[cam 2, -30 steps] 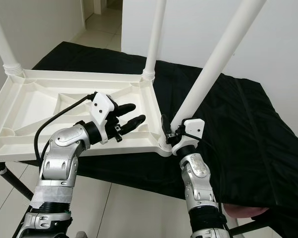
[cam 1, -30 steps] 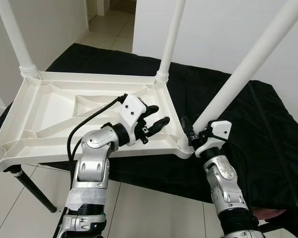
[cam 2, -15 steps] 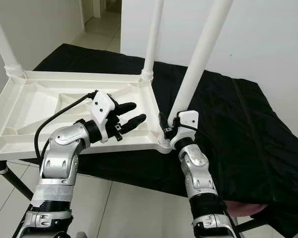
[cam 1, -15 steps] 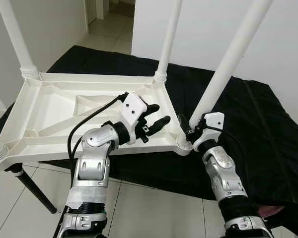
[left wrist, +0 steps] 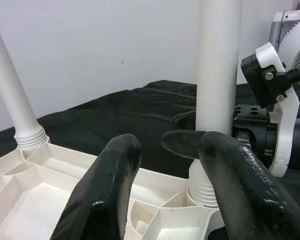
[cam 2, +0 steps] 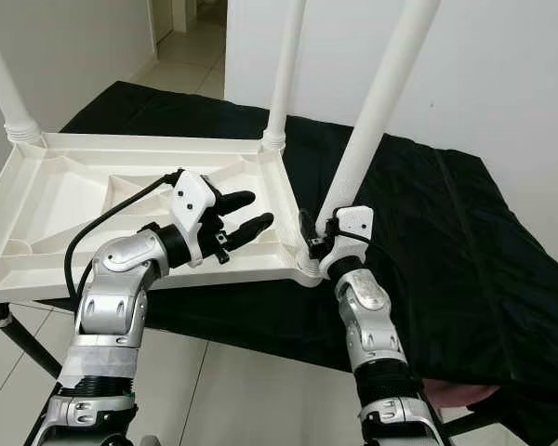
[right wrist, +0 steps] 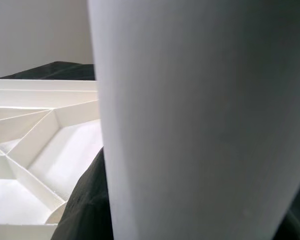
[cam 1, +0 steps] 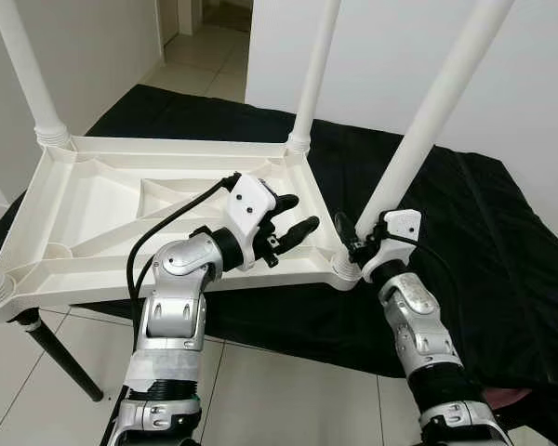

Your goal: Building children table

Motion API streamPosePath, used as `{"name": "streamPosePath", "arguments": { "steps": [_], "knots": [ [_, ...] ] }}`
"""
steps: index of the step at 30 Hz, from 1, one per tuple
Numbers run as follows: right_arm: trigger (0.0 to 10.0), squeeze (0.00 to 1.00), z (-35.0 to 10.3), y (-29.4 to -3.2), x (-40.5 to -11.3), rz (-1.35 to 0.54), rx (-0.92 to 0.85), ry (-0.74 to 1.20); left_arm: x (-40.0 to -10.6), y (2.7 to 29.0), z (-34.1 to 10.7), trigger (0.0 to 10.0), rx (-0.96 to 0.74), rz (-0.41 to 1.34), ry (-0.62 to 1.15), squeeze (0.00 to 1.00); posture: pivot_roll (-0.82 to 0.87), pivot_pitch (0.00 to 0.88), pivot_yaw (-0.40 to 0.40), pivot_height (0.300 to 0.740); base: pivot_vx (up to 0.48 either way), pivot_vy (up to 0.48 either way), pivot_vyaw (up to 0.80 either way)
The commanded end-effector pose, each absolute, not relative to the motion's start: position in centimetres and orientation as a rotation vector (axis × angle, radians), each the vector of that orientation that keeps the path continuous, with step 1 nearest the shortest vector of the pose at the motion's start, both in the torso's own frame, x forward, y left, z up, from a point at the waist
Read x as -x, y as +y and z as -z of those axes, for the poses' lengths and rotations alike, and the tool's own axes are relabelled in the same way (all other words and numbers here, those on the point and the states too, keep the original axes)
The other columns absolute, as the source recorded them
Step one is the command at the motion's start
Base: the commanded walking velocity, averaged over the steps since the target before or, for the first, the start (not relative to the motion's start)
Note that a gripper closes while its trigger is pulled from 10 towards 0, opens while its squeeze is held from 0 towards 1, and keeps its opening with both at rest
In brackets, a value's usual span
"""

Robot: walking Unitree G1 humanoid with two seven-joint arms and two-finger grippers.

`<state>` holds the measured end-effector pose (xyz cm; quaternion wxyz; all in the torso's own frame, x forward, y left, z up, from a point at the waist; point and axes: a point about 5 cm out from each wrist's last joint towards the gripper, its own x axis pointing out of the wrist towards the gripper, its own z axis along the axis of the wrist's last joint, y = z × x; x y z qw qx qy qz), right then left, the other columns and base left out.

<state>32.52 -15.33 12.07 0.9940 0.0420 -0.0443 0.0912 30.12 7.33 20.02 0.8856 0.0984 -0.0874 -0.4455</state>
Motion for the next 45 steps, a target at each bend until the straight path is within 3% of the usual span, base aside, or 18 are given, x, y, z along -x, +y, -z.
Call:
{"name": "streamPosePath", "arguments": {
  "steps": [1,6,21,45],
  "knots": [
    [10.0,0.00,-6.8,-16.9,-30.9,-0.072,-0.083,0.166,-31.2,8.0,-20.1,10.0,-0.164,0.628,-0.197,0.00,0.01,0.000,-0.084,0.740,0.000,0.000,0.00],
    [10.0,0.00,-6.9,-16.0,-30.8,0.112,-0.114,0.152,-31.2,7.9,-20.1,10.0,-0.165,0.633,-0.198,0.00,0.01,0.000,-0.088,0.740,0.000,0.000,0.00],
    [10.0,0.00,-7.9,-16.0,-30.6,0.316,-0.112,0.107,-31.2,7.7,-20.1,10.0,-0.162,0.636,-0.203,0.00,0.01,0.000,-0.097,0.740,0.000,0.000,0.00],
    [10.0,0.00,-15.1,-15.2,-31.5,0.351,-0.120,-0.164,-31.2,7.5,-20.2,10.0,-0.158,0.640,-0.207,0.00,0.01,0.000,-0.096,0.740,0.000,0.000,0.00]
  ]
}}
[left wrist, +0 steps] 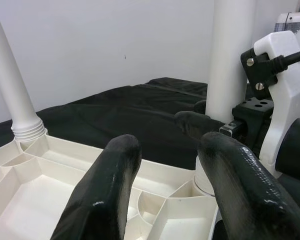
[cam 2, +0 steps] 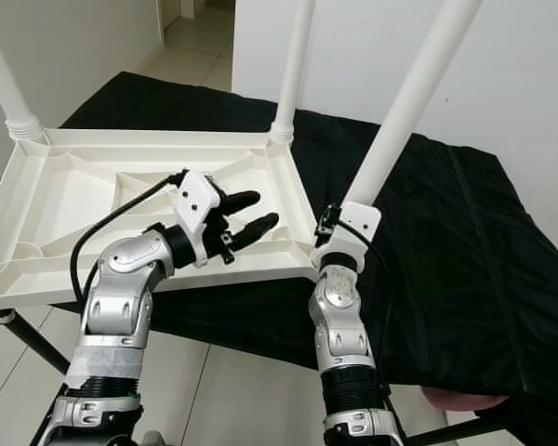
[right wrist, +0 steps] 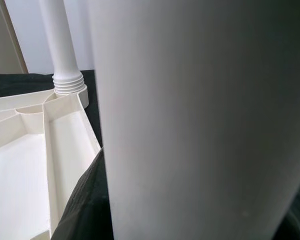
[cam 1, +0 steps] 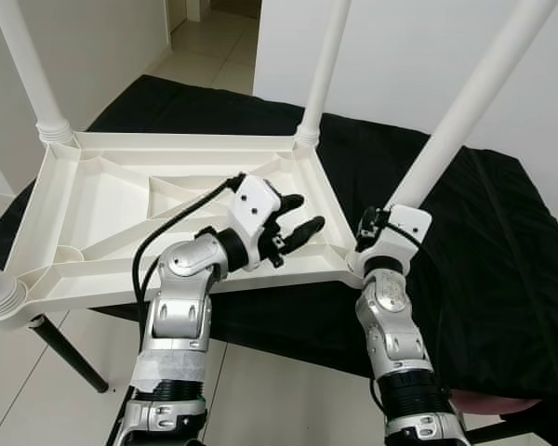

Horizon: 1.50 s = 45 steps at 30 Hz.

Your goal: Building children table

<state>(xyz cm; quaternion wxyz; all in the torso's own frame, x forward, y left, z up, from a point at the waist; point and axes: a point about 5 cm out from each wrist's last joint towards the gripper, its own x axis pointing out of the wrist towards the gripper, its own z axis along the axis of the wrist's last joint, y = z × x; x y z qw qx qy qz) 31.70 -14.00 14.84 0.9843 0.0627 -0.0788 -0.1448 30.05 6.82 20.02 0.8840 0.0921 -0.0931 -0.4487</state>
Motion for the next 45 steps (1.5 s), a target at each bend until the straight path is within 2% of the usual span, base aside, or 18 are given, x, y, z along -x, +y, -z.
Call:
{"name": "streamPosePath", "arguments": {
  "steps": [1,16,25,26,27,33,37,43,45],
  "knots": [
    [10.0,0.00,-15.1,-15.2,-31.5,0.351,-0.120,-0.164,-31.2,7.5,-20.2,10.0,-0.158,0.640,-0.207,0.00,0.01,0.000,-0.096,0.740,0.000,0.000,0.00],
    [10.0,0.00,-16.7,-15.1,-31.5,0.351,-0.131,-0.210,-31.2,7.4,-20.2,10.0,-0.160,0.644,-0.206,0.00,0.01,0.000,-0.092,0.740,0.000,0.000,0.00],
    [10.0,0.00,-15.7,-15.2,-31.8,0.209,-0.015,-0.181,-31.2,6.9,-21.0,10.0,-0.109,0.703,-0.218,0.00,0.01,0.000,-0.086,0.740,0.000,0.000,0.00],
    [10.0,0.00,-15.6,-15.5,-31.9,0.192,-0.001,-0.175,-31.1,6.8,-21.1,10.0,-0.069,0.734,-0.204,0.32,0.01,0.000,-0.083,0.740,0.000,0.000,0.00],
    [10.0,0.00,-15.6,-15.5,-32.1,0.157,0.028,-0.164,-30.9,6.5,-21.1,10.0,-0.033,0.787,-0.191,1.00,0.01,0.000,-0.079,0.740,0.000,0.000,0.00],
    [10.0,0.00,-16.0,-15.2,-32.9,0.041,0.078,-0.153,-30.4,5.7,-22.2,10.0,-0.008,0.905,-0.212,1.00,0.02,0.000,-0.078,0.740,0.000,0.000,0.00],
    [10.0,0.00,-16.3,-15.0,-33.4,-0.029,0.118,-0.150,-30.5,5.2,-22.7,10.0,-0.020,0.939,-0.214,1.00,0.02,0.000,-0.074,0.740,0.000,0.000,0.00],
    [10.0,0.00,-17.1,-14.4,-34.0,-0.250,0.185,-0.161,-30.6,4.4,-24.1,10.0,-0.008,1.002,-0.221,1.00,0.02,0.000,-0.073,0.740,0.000,0.000,0.00],
    [10.0,0.00,-17.1,-14.4,-34.0,-0.250,0.185,-0.161,-30.6,4.4,-24.1,10.0,-0.008,1.002,-0.221,1.00,0.02,0.000,-0.073,0.740,0.000,0.000,0.00]
  ]
}}
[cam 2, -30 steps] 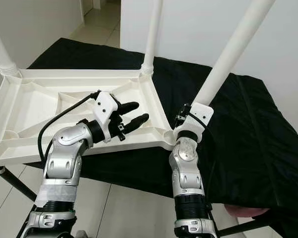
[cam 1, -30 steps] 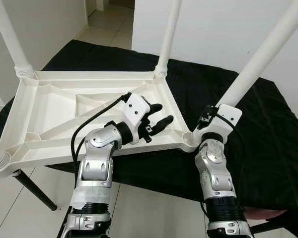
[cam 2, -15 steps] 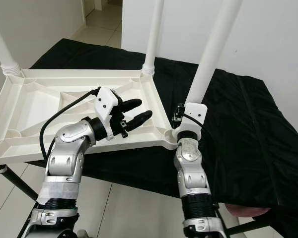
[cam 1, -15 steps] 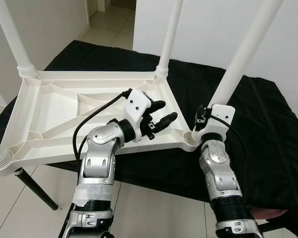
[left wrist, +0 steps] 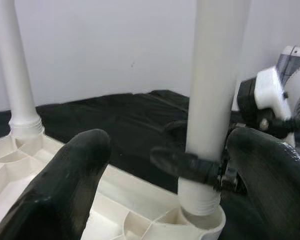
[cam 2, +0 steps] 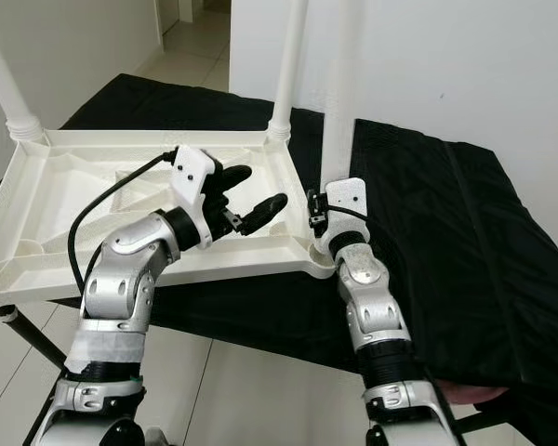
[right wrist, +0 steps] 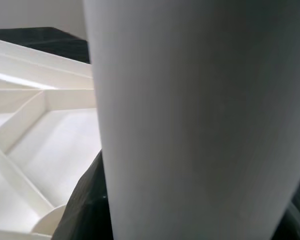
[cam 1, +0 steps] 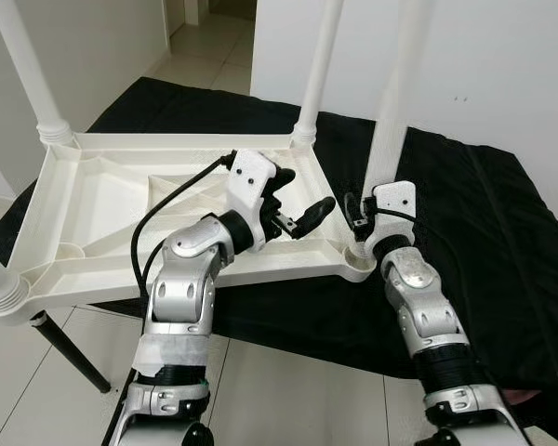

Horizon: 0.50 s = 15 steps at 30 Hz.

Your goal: Building children table

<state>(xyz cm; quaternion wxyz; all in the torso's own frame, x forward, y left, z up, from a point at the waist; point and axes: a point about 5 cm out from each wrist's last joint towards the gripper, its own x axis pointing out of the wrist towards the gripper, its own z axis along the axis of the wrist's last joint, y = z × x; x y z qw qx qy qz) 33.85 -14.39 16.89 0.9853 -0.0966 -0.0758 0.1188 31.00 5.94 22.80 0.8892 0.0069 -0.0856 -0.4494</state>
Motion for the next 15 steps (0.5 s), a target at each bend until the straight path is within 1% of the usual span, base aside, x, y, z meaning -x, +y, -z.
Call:
{"name": "streamPosePath", "arguments": {
  "steps": [1,2,3,4,6,11,15],
  "knots": [
    [10.0,0.00,-17.1,-14.4,-34.0,-0.250,0.185,-0.161,-30.6,4.4,-24.1,10.0,-0.008,1.002,-0.221,1.00,0.02,0.000,-0.073,0.740,0.000,0.000,0.00],
    [10.0,0.00,-17.3,-14.3,-34.0,-0.289,0.201,-0.169,-30.3,4.2,-24.5,10.0,0.018,1.041,-0.228,1.00,0.02,0.000,-0.073,0.740,0.000,0.000,0.00],
    [10.0,0.00,-17.5,-14.2,-33.9,-0.340,0.220,-0.180,-29.9,4.0,-25.2,10.0,0.072,1.091,-0.242,0.97,0.02,0.000,-0.073,0.740,0.000,0.000,0.00],
    [10.0,0.00,-17.5,-14.2,-33.9,-0.340,0.220,-0.180,-29.9,4.0,-25.2,10.0,0.072,1.091,-0.242,0.97,0.02,0.000,-0.073,0.740,0.000,0.000,0.00],
    [10.0,0.00,-17.7,-13.9,-33.7,-0.444,0.257,-0.192,-29.1,3.7,-26.5,10.0,0.155,1.180,-0.268,0.00,0.02,0.000,-0.071,0.740,0.000,0.000,0.00],
    [10.0,0.00,-17.6,-13.8,-33.6,-0.543,0.278,-0.176,-28.6,3.7,-27.7,10.0,0.231,1.266,-0.286,0.00,0.02,0.000,-0.071,0.740,0.000,0.000,0.00],
    [10.0,0.00,-17.6,-13.7,-33.5,-0.595,0.292,-0.171,-28.6,3.6,-27.9,10.0,0.232,1.282,-0.287,0.00,0.02,0.000,-0.070,0.740,0.000,0.000,0.00]
  ]
}}
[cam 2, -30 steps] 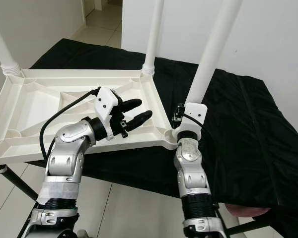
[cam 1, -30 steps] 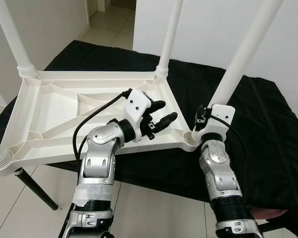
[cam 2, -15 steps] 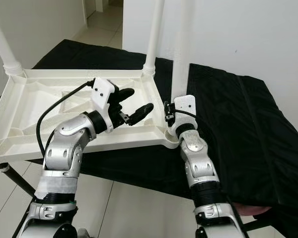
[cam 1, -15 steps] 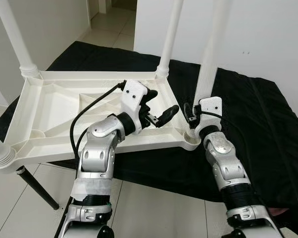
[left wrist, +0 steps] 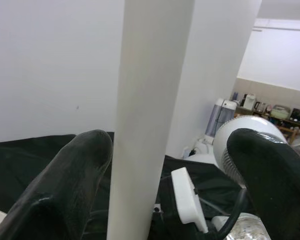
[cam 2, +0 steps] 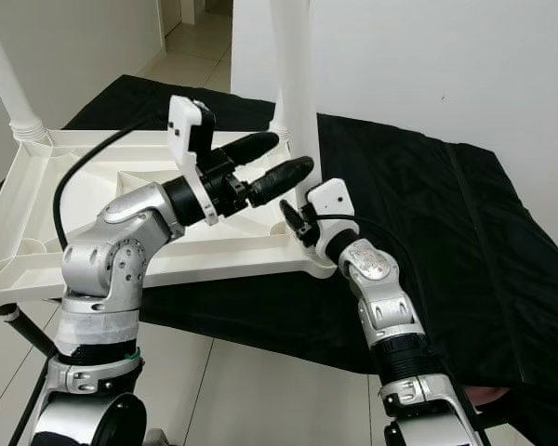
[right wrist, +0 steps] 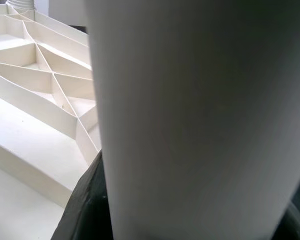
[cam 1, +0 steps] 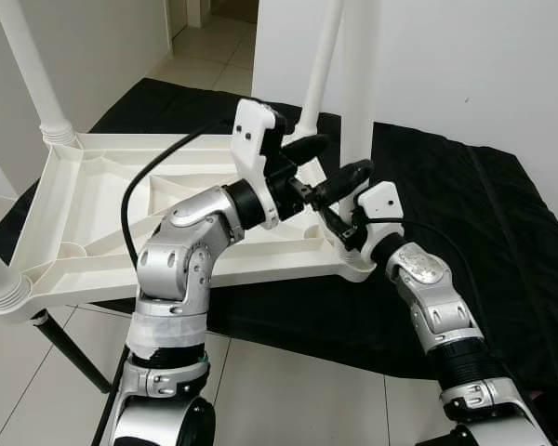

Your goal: Building children table

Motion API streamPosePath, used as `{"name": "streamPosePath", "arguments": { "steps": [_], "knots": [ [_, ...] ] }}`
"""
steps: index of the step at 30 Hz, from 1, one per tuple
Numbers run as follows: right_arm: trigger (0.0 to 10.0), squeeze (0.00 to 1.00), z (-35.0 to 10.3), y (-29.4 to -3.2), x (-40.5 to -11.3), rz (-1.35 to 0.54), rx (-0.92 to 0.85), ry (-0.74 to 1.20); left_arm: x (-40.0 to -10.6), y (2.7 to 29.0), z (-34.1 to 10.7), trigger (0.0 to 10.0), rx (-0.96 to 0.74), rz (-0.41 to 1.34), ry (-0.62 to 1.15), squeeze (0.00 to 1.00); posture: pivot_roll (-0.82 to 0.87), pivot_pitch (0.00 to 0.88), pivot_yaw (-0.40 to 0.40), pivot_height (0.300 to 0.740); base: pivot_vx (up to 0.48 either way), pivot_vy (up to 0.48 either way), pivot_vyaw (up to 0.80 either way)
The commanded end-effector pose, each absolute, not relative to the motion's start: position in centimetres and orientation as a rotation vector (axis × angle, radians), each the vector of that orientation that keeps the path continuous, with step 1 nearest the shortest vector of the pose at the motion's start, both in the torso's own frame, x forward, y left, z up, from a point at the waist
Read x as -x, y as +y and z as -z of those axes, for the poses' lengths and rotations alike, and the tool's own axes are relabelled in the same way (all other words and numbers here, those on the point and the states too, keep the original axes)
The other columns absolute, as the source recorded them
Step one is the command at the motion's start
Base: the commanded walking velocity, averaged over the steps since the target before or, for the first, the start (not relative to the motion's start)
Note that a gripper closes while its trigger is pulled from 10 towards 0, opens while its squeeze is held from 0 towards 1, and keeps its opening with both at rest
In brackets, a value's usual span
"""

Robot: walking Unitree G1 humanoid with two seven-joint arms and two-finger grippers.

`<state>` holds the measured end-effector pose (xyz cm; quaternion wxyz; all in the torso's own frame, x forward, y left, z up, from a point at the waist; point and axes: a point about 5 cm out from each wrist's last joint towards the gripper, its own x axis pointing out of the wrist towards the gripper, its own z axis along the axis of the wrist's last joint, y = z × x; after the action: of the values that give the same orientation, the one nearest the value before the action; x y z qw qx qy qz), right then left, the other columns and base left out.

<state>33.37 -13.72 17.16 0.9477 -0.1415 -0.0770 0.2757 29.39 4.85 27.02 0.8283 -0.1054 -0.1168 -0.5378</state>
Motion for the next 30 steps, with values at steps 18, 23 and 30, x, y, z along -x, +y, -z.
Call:
{"name": "streamPosePath", "arguments": {
  "steps": [18,23,30],
  "knots": [
    [10.0,0.00,-16.5,-12.3,-32.0,-0.835,0.324,-0.119,-29.6,3.4,-29.2,10.0,0.228,1.230,-0.286,0.00,0.02,0.000,-0.067,0.740,0.000,0.000,0.00],
    [10.0,0.00,-16.4,-12.3,-32.1,-0.835,0.326,-0.116,-29.6,3.6,-29.5,0.0,0.241,1.231,-0.313,0.00,0.02,0.000,-0.067,0.740,0.000,0.000,0.00],
    [10.0,0.00,-16.4,-12.4,-32.0,-0.840,0.323,-0.107,-29.7,3.8,-29.7,0.0,0.250,1.238,-0.329,0.00,0.02,0.000,-0.066,0.740,0.000,0.000,0.00]
  ]
}}
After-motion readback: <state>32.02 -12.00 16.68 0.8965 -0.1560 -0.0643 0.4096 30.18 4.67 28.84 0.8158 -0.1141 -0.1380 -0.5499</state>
